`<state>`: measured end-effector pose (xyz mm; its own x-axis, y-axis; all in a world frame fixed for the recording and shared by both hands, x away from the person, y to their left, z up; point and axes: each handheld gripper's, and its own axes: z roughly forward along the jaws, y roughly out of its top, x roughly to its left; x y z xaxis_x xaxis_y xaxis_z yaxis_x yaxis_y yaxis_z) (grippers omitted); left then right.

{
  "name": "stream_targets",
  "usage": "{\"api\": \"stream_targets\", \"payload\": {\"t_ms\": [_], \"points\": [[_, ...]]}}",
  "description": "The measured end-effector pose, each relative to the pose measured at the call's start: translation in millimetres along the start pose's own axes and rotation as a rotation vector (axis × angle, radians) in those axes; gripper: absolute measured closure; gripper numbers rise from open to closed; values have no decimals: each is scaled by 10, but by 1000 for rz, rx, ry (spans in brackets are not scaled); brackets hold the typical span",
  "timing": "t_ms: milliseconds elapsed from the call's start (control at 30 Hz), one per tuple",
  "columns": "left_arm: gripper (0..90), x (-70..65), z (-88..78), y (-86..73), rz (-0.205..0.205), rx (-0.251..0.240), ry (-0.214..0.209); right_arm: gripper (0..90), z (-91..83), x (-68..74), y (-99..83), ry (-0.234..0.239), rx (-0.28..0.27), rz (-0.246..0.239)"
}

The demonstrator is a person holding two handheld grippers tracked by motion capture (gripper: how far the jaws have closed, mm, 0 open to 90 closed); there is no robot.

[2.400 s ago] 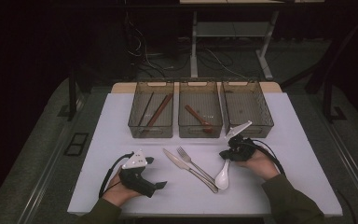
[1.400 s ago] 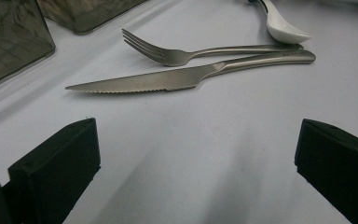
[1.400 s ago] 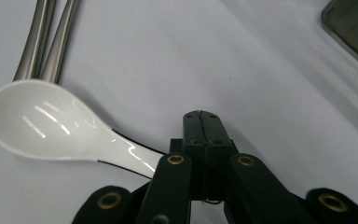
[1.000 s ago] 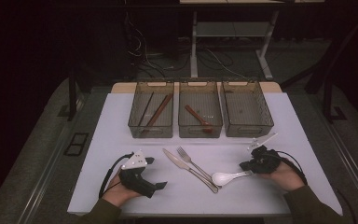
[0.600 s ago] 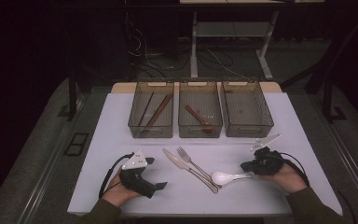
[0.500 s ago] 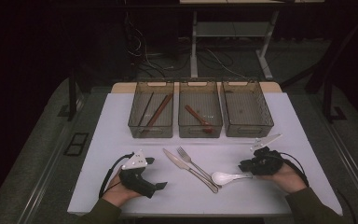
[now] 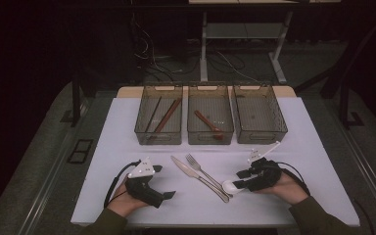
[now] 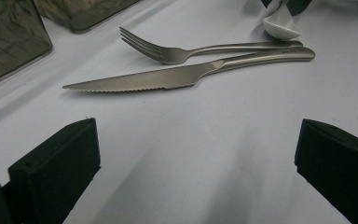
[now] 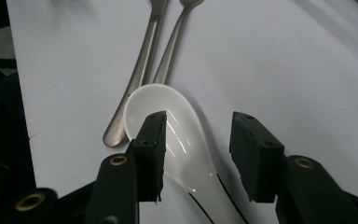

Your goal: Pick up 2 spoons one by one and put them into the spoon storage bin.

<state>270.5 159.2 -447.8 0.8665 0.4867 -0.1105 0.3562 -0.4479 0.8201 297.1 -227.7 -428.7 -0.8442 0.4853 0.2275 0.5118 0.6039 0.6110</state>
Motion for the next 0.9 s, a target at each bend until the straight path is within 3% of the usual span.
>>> {"api": "stream_targets", "payload": {"t_ms": [400,633,800,900], "points": [[0,-1,-1,0,0,0,1,560,118,36,-19,14,63,-32],[0,-2,1,-1,0,1,0,606,111,52,-29,36,78,-51],[0,0,0,0,2,3,1,658,100,62,-47,69,101,-98],[0,-1,1,0,2,3,2,688,100,80,-56,57,105,-136]]}}
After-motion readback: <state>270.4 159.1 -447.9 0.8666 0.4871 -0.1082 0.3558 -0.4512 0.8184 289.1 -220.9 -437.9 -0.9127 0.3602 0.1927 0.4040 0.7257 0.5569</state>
